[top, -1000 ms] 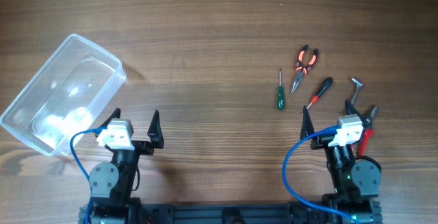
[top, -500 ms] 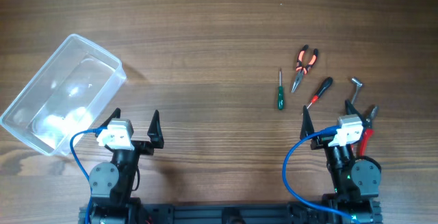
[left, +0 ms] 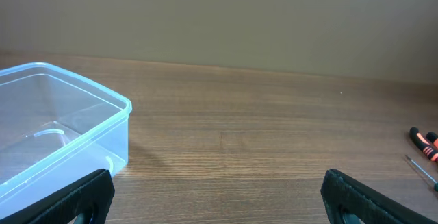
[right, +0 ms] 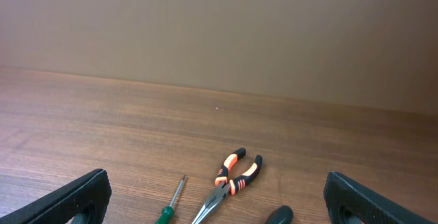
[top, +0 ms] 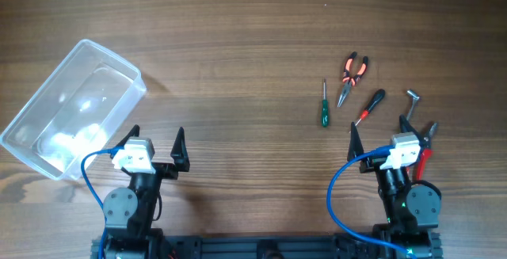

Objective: Pack container

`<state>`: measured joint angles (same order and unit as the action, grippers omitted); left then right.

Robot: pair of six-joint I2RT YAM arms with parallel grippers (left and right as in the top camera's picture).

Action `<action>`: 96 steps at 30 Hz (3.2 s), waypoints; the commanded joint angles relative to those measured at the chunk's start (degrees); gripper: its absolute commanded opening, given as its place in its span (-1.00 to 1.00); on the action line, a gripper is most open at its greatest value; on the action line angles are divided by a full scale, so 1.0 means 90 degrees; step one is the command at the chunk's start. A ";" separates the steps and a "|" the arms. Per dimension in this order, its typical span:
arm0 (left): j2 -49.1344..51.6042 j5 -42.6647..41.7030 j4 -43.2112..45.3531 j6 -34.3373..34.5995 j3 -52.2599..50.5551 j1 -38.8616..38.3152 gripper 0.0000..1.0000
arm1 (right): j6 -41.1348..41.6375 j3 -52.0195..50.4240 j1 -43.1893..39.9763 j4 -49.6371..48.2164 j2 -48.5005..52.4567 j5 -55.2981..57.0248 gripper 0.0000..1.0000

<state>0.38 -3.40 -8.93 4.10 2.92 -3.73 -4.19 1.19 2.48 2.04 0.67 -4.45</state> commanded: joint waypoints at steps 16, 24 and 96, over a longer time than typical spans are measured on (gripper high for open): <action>0.0000 -0.0070 0.0022 -0.0078 -0.0053 -0.0032 0.99 | 0.0010 -0.0007 0.0032 -0.0051 -0.0058 0.0066 0.99; 0.0000 -0.0041 0.0022 -0.0039 -0.0051 -0.0032 1.00 | 0.1241 -0.0007 0.0032 -0.0114 -0.0058 -0.0012 0.99; 1.0819 0.0631 -0.6305 0.0896 0.8672 0.5576 1.00 | 0.0296 0.7344 0.0032 0.6443 0.8451 -0.0692 1.00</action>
<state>95.92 1.58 -66.43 13.54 80.49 46.15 -0.80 65.82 2.48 59.66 76.62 -12.51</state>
